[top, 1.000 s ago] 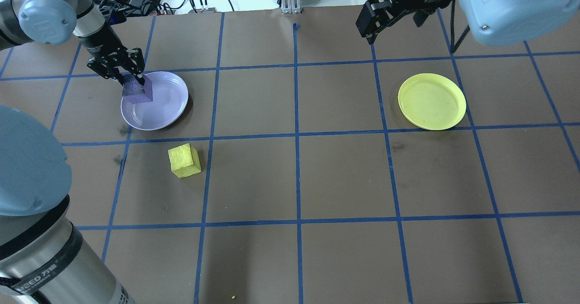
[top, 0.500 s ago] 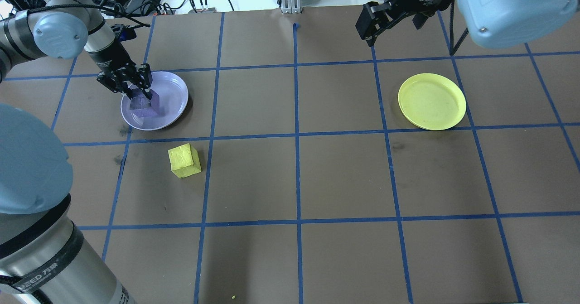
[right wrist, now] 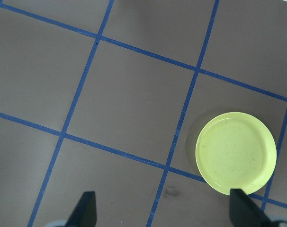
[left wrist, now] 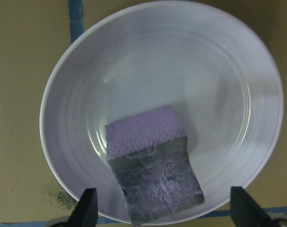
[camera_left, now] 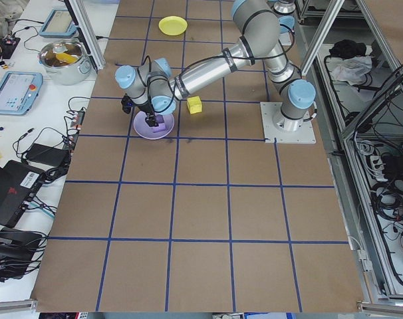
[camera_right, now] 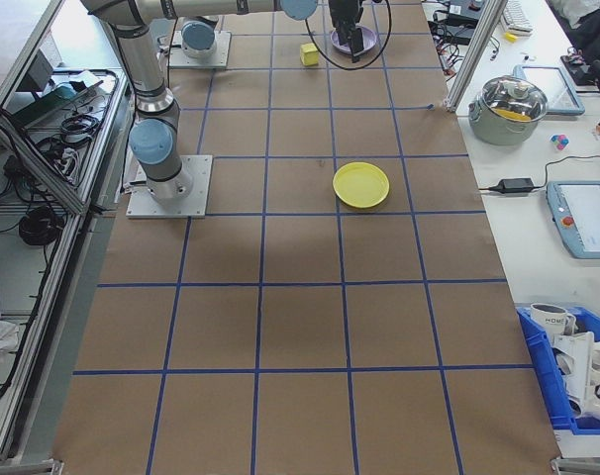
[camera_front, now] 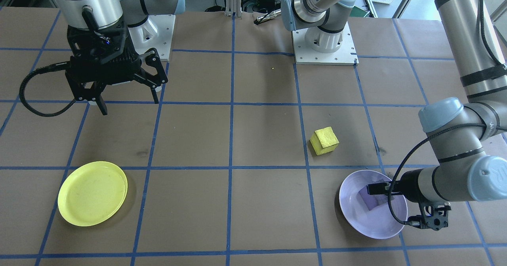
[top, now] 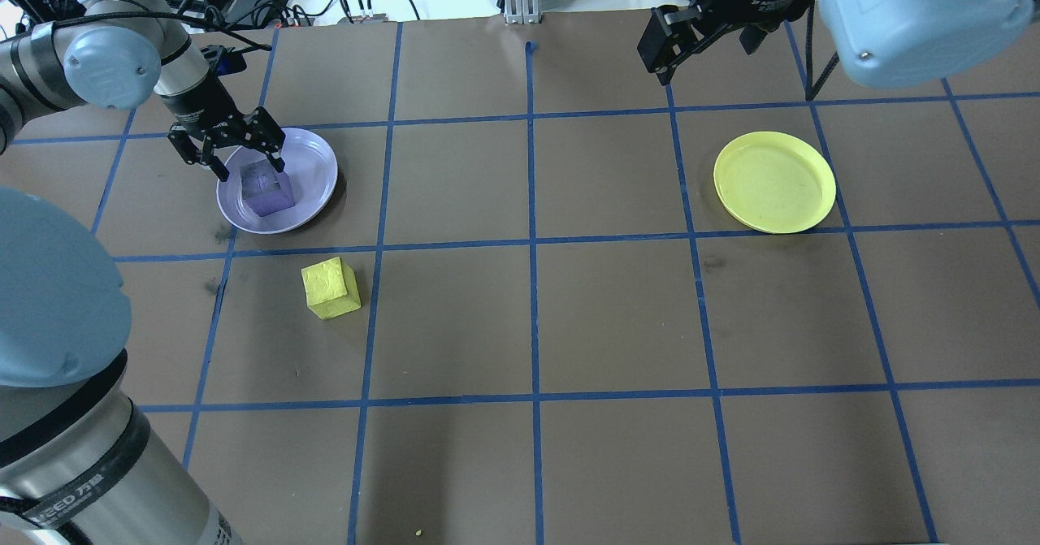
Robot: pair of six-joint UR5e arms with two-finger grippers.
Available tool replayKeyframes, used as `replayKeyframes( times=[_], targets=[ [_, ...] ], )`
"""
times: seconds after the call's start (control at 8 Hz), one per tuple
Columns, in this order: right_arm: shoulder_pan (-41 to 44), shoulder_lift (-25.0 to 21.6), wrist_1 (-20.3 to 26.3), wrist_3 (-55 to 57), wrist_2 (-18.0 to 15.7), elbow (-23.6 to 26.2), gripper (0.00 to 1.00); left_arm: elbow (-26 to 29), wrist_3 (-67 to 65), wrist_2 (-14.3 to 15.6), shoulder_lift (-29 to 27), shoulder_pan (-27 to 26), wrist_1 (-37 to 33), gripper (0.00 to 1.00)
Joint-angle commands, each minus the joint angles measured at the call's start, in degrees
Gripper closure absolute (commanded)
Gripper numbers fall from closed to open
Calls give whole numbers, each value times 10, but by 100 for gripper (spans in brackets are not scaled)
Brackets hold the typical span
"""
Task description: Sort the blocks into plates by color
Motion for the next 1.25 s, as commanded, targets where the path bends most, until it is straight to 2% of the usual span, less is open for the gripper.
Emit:
replayKeyframes(
  times=[0.0, 0.25, 0.75, 0.88, 1.12],
  targets=[
    [0, 1, -4, 0, 4, 0, 0, -3, -15, -2, 35, -22, -10, 0],
    [0, 1, -4, 0, 3, 0, 0, -53, -140, -7, 89, -36, -29, 1],
    [0, -6, 4, 0, 3, 0, 0, -214, -182, -6, 154, -39, 26, 1],
    [2, -6, 15, 2, 5, -1, 0, -235, -184, -18, 159, -40, 36, 0],
    [2, -8, 51, 4, 0, 1, 0, -240, -181, -20, 151, -59, 44, 0]
  ],
)
